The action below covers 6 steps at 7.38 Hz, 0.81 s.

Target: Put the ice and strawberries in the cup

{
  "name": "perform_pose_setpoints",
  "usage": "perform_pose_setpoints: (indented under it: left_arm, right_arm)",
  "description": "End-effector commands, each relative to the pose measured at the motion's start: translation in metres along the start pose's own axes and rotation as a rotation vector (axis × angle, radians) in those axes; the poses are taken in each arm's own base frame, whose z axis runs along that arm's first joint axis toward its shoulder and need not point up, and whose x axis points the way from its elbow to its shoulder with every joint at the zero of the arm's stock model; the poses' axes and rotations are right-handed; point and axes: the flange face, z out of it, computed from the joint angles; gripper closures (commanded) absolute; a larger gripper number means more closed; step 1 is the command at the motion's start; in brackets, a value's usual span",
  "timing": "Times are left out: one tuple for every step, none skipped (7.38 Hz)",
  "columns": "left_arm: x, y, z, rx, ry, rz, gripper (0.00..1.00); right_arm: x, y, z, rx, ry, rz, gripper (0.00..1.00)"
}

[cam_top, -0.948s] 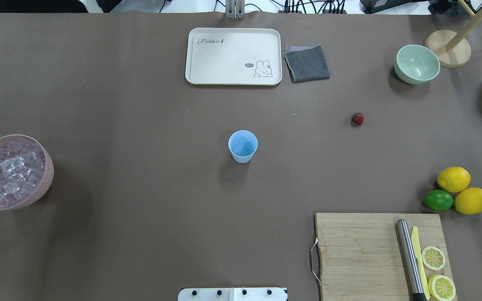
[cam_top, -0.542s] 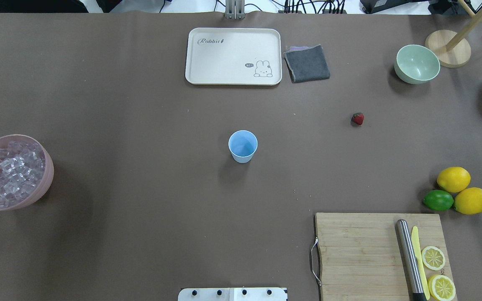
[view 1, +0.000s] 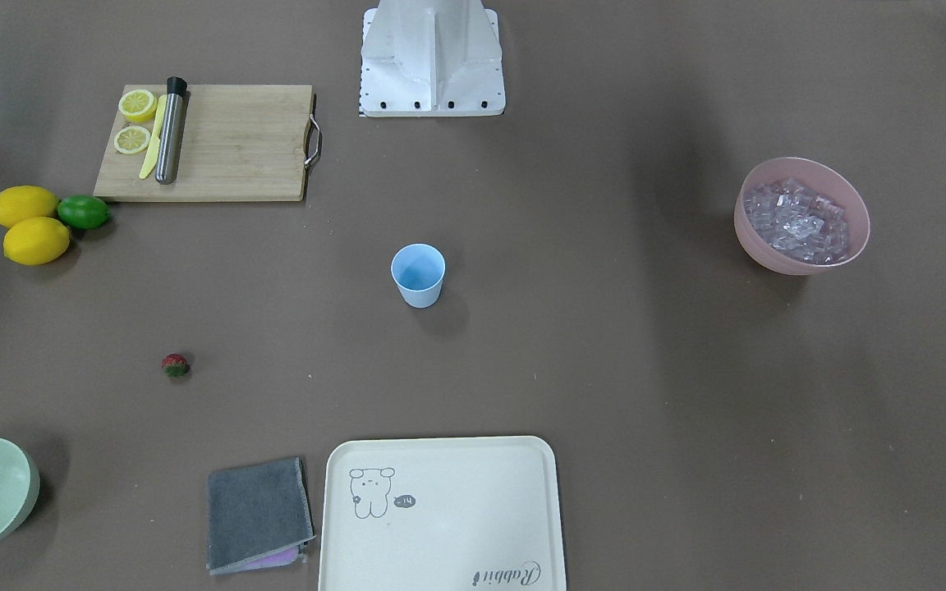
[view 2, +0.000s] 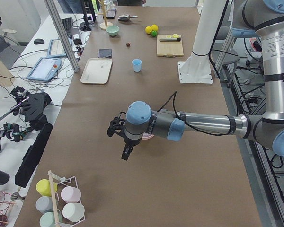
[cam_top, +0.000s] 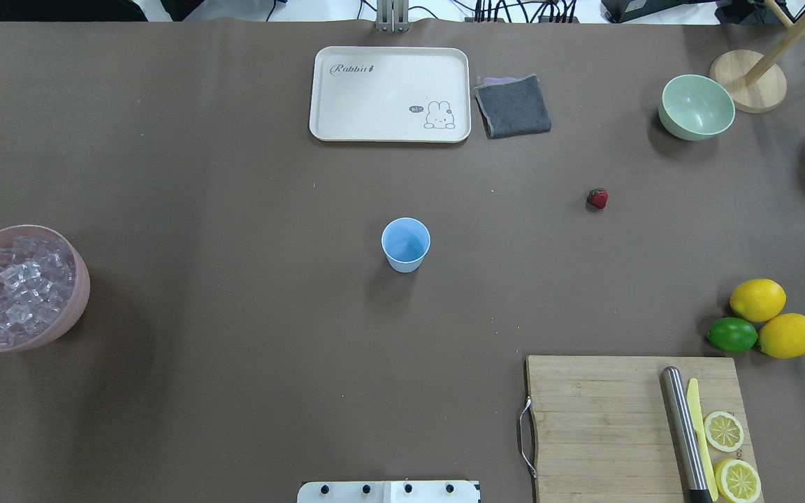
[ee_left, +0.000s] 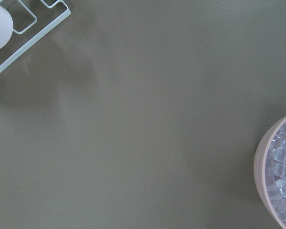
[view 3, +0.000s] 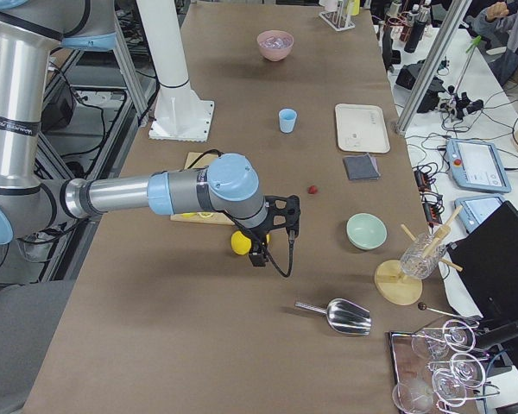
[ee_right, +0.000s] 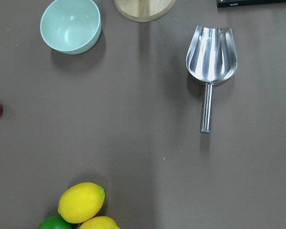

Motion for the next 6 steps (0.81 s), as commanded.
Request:
perform_pose_setpoints:
  left_arm:
    - [-0.003,-0.008,0.001,0.068,-0.004,0.071,0.01]
    - [-0.002,-0.008,0.001,0.069,-0.005,0.075,0.01]
    - [0.001,-0.015,-0.003,0.080,-0.006,0.084,0.01]
    - [0.009,-0.020,-0.009,0.094,0.004,0.096,0.01]
    - [0.018,-0.021,-0.010,0.115,0.067,0.123,0.01]
    - [0.038,-0.028,-0.001,0.126,0.111,0.186,0.01]
  right_arm:
    - [0.002,0.002,0.001,0.008,-0.001,-0.022,0.00]
    - [0.013,0.014,0.009,0.035,-0.004,-0.061,0.00]
    - [0.032,0.025,0.024,0.081,-0.009,-0.125,0.00]
    - [0.042,0.031,0.033,0.115,-0.020,-0.152,0.00]
    - [0.042,0.029,0.033,0.109,-0.023,-0.100,0.00]
    - [0.036,0.027,0.031,0.113,-0.031,-0.042,0.00]
